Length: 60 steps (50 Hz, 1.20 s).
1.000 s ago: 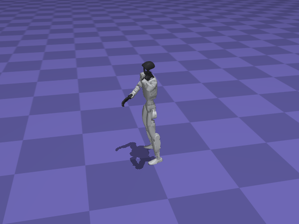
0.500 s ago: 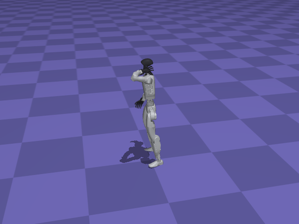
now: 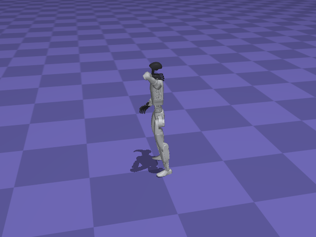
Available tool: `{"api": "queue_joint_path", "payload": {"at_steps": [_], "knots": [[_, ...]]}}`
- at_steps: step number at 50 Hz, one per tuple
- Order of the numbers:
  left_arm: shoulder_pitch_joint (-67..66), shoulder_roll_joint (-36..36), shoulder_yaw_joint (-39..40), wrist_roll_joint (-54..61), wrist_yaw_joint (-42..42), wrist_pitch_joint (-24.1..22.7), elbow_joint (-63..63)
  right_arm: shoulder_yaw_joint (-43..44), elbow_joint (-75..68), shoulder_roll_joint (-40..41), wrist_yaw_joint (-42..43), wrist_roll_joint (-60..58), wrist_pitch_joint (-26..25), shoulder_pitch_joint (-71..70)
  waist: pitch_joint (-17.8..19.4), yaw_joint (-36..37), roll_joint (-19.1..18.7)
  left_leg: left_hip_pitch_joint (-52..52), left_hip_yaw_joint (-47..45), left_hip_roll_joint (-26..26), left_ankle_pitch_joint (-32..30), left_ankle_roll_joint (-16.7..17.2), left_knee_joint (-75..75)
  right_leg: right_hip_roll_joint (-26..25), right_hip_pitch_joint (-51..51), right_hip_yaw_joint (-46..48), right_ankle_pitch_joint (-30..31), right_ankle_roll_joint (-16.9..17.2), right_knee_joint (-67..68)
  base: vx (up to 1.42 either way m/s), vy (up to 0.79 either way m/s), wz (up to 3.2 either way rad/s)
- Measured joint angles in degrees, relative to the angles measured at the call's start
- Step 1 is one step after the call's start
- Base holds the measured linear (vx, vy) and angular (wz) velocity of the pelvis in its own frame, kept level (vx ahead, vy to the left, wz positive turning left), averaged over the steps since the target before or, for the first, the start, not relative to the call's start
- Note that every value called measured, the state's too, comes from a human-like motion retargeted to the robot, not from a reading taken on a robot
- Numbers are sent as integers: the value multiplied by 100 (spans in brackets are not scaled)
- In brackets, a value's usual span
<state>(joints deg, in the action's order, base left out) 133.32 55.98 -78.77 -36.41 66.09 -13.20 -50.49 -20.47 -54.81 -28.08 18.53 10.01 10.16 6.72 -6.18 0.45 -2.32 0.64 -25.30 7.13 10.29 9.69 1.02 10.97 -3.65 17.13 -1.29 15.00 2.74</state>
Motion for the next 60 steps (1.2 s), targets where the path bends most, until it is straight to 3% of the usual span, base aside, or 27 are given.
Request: {"api": "queue_joint_path", "payload": {"at_steps": [8, 10, 13, 22, 32, 45, 53, 60], "knots": [[-407, 108, 363, 103, -414, 26, 120, -304, 528, 89, -169, -67, -34, -287, 129, 306, 756, 59, 194, -151, 116, -70, -95, 240, 98, 129, -130, -13, 273, 0, 11, 22], [-452, 146, 583, -230, -545, 382, 275, -342, 639, 141, -227, -186, -91, -366, 148, 372, 943, 50, 244, -170, 123, -76, -102, 257, 134, 152, -137, -37, 249, -1, 6, 18], [-891, 110, 765, 196, -751, 31, 174, -365, 817, 277, -307, -77, -142, -531, 225, 514, 1199, 61, 283, -182, 122, -77, -103, 274, 152, 169, -160, -79, 286, 0, 0, 0], [-2014, -86, 1394, 471, -1015, -153, 57, -140, 1431, 489, -431, -196, -56, -508, 425, 878, 1500, 135, 394, -231, 123, -109, -114, 337, 248, 215, -282, -165, 390, 0, 0, 0], [-2756, 285, 1725, 595, -1187, -412, -95, -12, 1433, 367, -643, -448, -81, 70, 576, 822, 1240, 207, 423, -214, 113, -95, -114, 337, 300, 228, -396, -234, 493, 0, 0, 0], [-3817, 1039, 2752, 330, -1616, -455, 59, 332, -64, 483, -606, -190, -292, 133, 525, 75, 403, 352, 91, -166, 160, -86, -211, 266, 336, -98, -389, -254, 354, 0, -5, -20], [-3374, 1324, 2421, -46, -1495, -290, 164, 530, -220, 257, -690, -277, -299, 279, 518, -378, -31, 331, -57, -171, 79, -80, -156, 230, 275, -212, -281, -181, 192, 0, -2, -7], [-2849, 999, 2143, 110, -1526, -210, 314, 371, -230, 299, -755, -273, -416, 352, 467, -516, -15, 209, -120, -189, 33, -106, -106, 223, 130, -244, -189, -105, 105, 0, 0, 0]]}}
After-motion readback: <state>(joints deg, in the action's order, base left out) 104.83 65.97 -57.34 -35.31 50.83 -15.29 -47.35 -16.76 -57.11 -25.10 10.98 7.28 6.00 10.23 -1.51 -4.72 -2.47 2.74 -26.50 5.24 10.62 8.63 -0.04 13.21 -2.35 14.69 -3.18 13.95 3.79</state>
